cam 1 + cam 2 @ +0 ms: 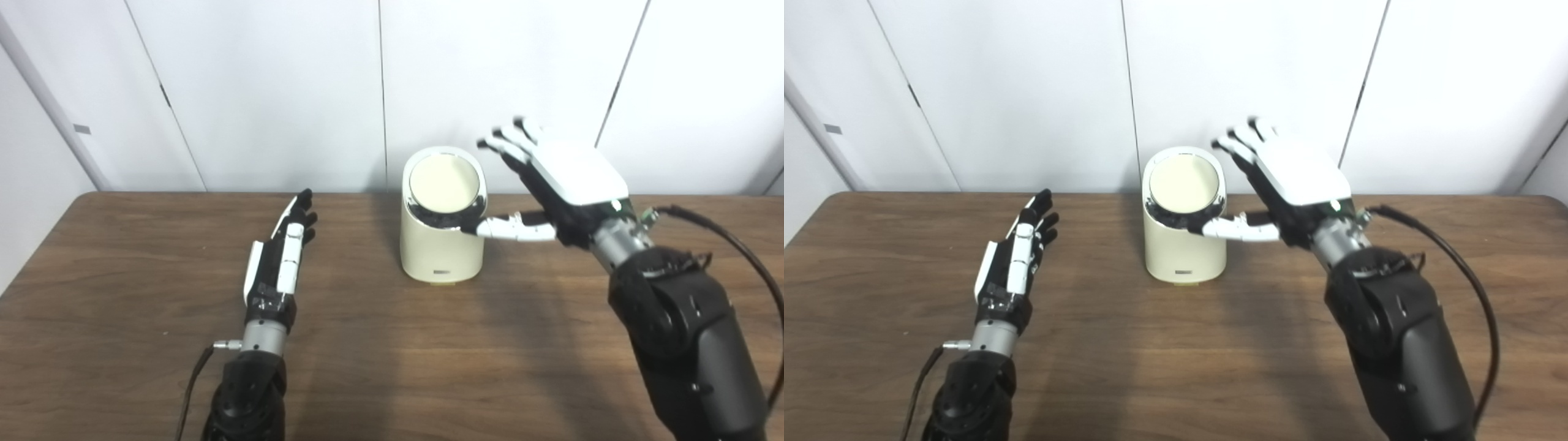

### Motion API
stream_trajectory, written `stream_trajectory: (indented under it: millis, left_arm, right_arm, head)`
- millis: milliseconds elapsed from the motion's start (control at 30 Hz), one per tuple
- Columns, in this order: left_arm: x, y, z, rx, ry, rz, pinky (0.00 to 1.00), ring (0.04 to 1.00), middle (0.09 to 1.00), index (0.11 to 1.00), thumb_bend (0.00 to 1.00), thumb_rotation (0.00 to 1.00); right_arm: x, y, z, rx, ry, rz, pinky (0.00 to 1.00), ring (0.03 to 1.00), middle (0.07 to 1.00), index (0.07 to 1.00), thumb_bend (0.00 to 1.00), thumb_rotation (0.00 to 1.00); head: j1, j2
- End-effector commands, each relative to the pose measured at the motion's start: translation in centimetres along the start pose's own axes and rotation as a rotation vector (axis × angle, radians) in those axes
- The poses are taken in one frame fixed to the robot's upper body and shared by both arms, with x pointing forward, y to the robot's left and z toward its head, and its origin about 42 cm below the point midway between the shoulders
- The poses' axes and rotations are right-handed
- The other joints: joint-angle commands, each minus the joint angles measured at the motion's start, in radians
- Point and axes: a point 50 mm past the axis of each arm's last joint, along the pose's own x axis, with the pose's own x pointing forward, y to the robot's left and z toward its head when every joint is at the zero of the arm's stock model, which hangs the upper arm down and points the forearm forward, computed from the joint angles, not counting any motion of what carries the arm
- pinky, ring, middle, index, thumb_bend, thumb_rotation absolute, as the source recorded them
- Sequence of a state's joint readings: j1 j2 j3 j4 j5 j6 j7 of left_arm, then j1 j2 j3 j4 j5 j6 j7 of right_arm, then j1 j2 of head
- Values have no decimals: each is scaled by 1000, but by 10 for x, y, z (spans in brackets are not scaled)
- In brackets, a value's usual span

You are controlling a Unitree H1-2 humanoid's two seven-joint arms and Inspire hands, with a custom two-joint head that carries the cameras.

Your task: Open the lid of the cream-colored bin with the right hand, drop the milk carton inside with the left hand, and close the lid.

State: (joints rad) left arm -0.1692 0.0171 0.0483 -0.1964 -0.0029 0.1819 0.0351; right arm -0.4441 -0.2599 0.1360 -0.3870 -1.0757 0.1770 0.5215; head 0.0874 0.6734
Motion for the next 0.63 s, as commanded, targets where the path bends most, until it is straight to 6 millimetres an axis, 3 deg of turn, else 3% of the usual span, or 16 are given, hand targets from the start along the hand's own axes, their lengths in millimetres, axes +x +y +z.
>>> stream_trajectory:
  millis: [0, 200, 400, 500, 600]
  left_arm:
    - [0, 6, 19, 4, -65, -6, 933, 933, 962, 966, 559, 943]
    - [-20, 34, 24, 38, -48, -5, 943, 966, 985, 979, 557, 954]
    - [-40, 55, 19, 53, -9, 13, 993, 980, 1000, 999, 542, 988]
    - [-48, 61, 16, 58, 6, 12, 1000, 972, 1000, 1000, 533, 954]
    - [-56, 64, 12, 85, 29, 6, 1000, 979, 1000, 1000, 511, 803]
  right_arm:
    - [-7, -13, 0, 65, 14, -112, 933, 951, 912, 866, 580, 884]
    - [-33, 13, -15, 320, 129, -123, 809, 925, 916, 886, 544, 910]
    - [-54, 33, -30, 483, 184, -127, 784, 884, 920, 909, 492, 907]
    - [-64, 42, -34, 550, 228, -104, 784, 876, 931, 942, 519, 883]
    - [-75, 54, -42, 585, 262, -84, 788, 882, 959, 987, 551, 764]
  head:
    - [2, 2]
    - [-19, 3]
    - [-39, 3]
    - [-46, 5]
    - [-54, 8]
